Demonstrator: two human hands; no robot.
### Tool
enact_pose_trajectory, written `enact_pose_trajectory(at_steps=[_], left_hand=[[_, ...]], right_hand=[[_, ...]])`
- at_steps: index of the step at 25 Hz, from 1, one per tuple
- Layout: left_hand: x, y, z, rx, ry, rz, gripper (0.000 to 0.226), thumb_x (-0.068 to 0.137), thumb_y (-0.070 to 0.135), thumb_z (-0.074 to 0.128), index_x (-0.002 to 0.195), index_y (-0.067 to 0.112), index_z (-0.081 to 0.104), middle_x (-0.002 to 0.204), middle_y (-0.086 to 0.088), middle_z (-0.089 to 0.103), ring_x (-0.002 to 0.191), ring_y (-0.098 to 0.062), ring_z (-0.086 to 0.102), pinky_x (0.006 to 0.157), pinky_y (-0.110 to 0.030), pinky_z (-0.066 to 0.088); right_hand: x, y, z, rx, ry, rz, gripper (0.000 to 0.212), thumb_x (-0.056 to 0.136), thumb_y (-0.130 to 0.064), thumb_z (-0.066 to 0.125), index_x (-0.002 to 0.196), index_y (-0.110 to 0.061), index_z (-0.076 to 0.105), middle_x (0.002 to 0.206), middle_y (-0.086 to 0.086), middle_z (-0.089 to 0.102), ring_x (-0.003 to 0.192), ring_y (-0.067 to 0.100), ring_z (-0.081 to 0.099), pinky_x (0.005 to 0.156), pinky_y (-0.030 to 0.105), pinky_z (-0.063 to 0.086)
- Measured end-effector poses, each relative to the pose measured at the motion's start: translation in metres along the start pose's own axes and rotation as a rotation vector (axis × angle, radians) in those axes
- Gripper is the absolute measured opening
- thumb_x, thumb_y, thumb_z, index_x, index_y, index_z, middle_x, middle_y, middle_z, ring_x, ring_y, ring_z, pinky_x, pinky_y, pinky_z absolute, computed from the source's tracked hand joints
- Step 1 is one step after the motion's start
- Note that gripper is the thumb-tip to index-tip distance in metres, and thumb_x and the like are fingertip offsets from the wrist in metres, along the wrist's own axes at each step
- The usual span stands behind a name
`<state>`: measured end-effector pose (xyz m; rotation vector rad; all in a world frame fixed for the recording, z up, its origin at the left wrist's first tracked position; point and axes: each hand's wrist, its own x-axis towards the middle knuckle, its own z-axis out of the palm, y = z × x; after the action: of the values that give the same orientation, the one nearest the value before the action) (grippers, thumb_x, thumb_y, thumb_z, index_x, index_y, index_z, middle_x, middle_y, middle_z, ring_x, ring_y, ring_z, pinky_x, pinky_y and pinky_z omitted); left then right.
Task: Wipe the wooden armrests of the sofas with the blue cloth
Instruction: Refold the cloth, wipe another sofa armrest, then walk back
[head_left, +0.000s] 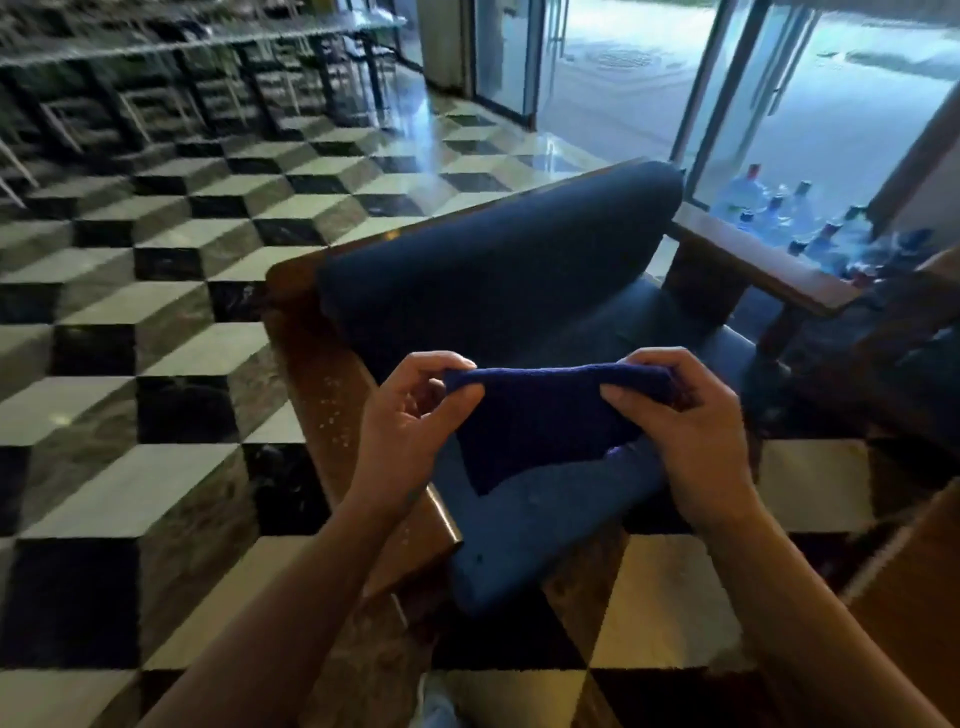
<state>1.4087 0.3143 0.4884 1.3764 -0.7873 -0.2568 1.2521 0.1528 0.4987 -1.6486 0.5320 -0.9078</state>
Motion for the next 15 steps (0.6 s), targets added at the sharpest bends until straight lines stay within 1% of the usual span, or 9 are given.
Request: enact_pose_trajectory(at_steps=[3,5,7,8,11,15], left_hand=[[-0.013,0.007,-0.057,0.104,0.17,-0.014,0.032,0.088,0.0,0.066,0.096,0.03,0.065,0.093,0.016,0.071,0.086,-0.006,0.068,0.074,-0.02,0.056],[-0.022,0.01,-0.091,0.157,0.254,-0.033,0.029,0.089,0.004,0.066,0.098,0.032,0.064,0.097,0.016,0.071,0.091,-0.011,0.069,0.074,-0.024,0.059],[-0.028,0.011,-0.124,0.195,0.35,-0.043,0.034,0.09,0.006,0.066,0.095,0.04,0.064,0.099,0.014,0.071,0.093,-0.014,0.069,0.073,-0.029,0.059],[-0.03,0.01,-0.138,0.209,0.395,-0.038,0.037,0.09,0.006,0.066,0.094,0.043,0.064,0.099,0.015,0.071,0.092,-0.013,0.069,0.073,-0.029,0.058],[-0.029,0.004,-0.171,0.244,0.486,-0.022,0.035,0.089,0.004,0.067,0.095,0.038,0.065,0.095,0.02,0.07,0.088,-0.006,0.067,0.07,-0.023,0.055],[-0.018,-0.009,-0.194,0.257,0.522,-0.007,0.03,0.09,0.005,0.067,0.097,0.034,0.064,0.094,0.017,0.07,0.086,-0.009,0.067,0.071,-0.026,0.057]], right_hand=[[0.016,-0.002,0.062,0.089,-0.203,0.003,0.027,0.078,0.002,0.075,0.089,-0.022,0.067,0.082,-0.009,0.072,0.078,0.005,0.067,0.071,0.022,0.055],[0.024,-0.003,0.1,0.13,-0.304,0.002,0.029,0.078,0.002,0.075,0.088,-0.025,0.067,0.082,-0.009,0.072,0.076,0.005,0.066,0.067,0.021,0.054],[0.031,-0.004,0.138,0.157,-0.413,-0.014,0.03,0.079,0.002,0.075,0.088,-0.026,0.067,0.081,-0.009,0.073,0.076,0.005,0.067,0.065,0.02,0.052],[0.033,-0.004,0.155,0.159,-0.463,-0.023,0.029,0.079,0.002,0.075,0.089,-0.025,0.067,0.082,-0.009,0.073,0.076,0.006,0.067,0.065,0.02,0.053],[0.038,-0.002,0.195,0.186,-0.537,-0.025,0.028,0.079,0.002,0.074,0.091,-0.022,0.067,0.081,-0.008,0.073,0.076,0.005,0.067,0.063,0.02,0.053],[0.053,0.005,0.229,0.19,-0.567,-0.024,0.026,0.08,0.003,0.074,0.092,-0.019,0.067,0.077,-0.01,0.072,0.072,0.002,0.065,0.061,0.017,0.051]])
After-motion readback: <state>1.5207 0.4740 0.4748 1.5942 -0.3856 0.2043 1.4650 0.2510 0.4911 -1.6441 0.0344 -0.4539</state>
